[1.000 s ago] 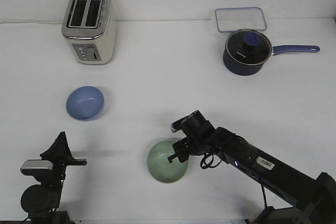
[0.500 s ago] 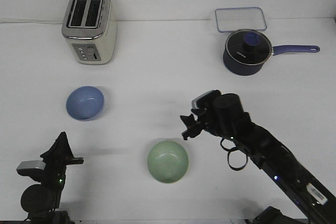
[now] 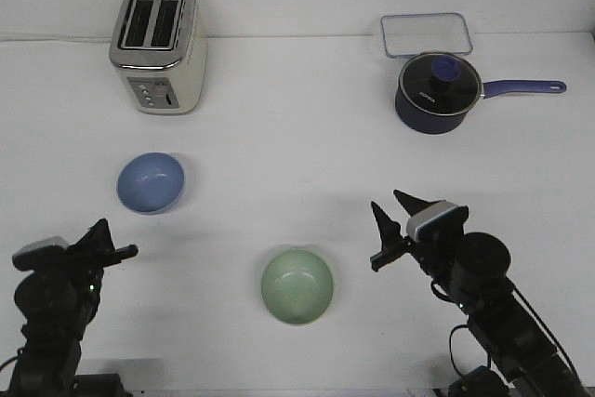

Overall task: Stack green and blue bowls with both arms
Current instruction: 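Open the right gripper and withdraw it from the green bowl, then reach the left gripper to the light blue bowl rim and grasp it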

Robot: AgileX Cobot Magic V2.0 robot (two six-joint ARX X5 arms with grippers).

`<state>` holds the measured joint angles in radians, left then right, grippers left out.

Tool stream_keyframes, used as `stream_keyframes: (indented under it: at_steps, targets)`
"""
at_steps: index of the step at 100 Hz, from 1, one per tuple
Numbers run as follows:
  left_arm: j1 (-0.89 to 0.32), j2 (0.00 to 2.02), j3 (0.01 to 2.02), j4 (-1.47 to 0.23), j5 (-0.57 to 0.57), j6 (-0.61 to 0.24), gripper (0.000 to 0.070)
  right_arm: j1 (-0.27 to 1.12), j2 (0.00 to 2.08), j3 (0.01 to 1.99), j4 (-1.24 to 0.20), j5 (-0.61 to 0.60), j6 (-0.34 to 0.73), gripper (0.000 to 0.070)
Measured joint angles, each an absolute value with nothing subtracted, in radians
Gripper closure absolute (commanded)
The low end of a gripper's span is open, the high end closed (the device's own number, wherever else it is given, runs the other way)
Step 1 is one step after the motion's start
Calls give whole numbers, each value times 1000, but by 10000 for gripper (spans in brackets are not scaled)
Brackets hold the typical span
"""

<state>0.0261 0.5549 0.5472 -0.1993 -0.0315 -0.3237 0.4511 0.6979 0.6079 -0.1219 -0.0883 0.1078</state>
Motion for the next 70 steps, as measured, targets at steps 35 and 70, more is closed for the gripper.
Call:
stream_keyframes:
  at_steps: [35, 70]
  targets:
    - [46, 1151, 1045, -486, -31, -227, 189, 451, 559, 519, -194, -48, 114, 388]
    - [65, 1379, 1110, -583, -22, -220, 185, 451, 559, 519, -197, -48, 92, 388]
